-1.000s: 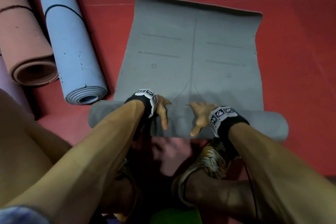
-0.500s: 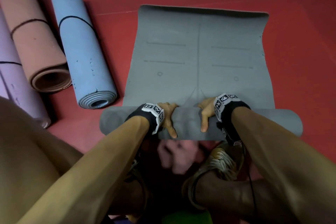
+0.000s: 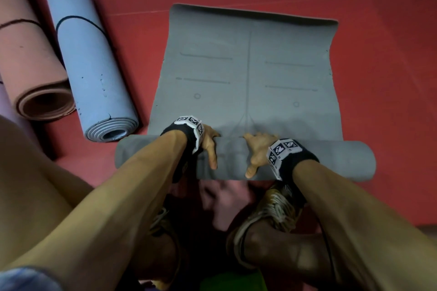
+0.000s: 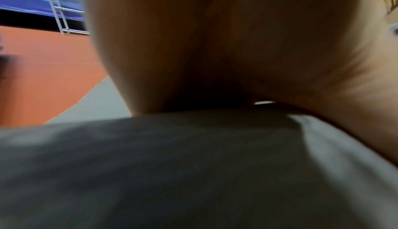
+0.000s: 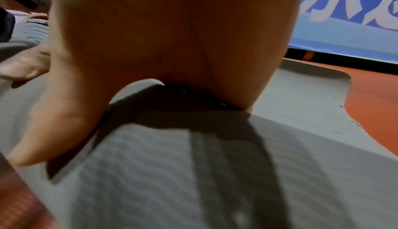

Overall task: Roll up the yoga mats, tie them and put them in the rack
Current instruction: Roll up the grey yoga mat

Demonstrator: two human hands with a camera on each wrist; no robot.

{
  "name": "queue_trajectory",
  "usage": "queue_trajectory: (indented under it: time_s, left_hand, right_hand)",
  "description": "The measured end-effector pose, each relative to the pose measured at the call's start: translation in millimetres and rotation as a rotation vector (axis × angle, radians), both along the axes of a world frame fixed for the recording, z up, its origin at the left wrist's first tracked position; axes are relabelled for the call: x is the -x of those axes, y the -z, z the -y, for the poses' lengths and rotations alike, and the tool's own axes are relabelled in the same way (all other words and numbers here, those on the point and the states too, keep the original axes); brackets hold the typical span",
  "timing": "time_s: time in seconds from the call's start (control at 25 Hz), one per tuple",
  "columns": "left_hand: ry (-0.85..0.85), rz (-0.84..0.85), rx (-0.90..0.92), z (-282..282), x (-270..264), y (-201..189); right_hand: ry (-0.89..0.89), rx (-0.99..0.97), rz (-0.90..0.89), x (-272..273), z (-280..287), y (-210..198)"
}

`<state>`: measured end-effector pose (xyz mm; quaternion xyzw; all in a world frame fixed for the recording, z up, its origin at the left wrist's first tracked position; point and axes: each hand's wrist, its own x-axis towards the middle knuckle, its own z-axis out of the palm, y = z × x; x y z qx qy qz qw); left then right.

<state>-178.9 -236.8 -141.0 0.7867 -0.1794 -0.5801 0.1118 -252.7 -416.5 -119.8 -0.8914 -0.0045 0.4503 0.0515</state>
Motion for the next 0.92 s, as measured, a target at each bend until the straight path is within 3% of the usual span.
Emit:
queue_trajectory:
  time_s: [0.2, 0.44, 0.64, 0.8, 0.92]
  left_hand:
    - [-0.127, -0.006, 0.069, -8.4, 11.2, 9.0]
    - [-0.019, 0.220, 0.091, -11.7, 23.9, 15.0]
    - [-0.039, 0.146, 0.093, -7.4, 12.9, 6.9]
    - [-0.094, -0.080, 0.060, -6.2, -1.1, 2.5]
    - [-0.096, -0.118, 0.058, -5.7, -2.1, 3.8]
  right_hand:
    - [0.109, -0.130, -0.177, -22.8, 2.4, 3.8]
    - [0.164, -0.246, -0.332, -44.2, 12.5, 32.8]
    - [0.199, -0.239, -0.220, -21.5, 10.2, 21.8]
    - [-0.035, -0.025, 0.030, 3.8, 5.2, 9.3]
    - [0.057, -0.083, -0.028, -3.6, 3.3, 9.4]
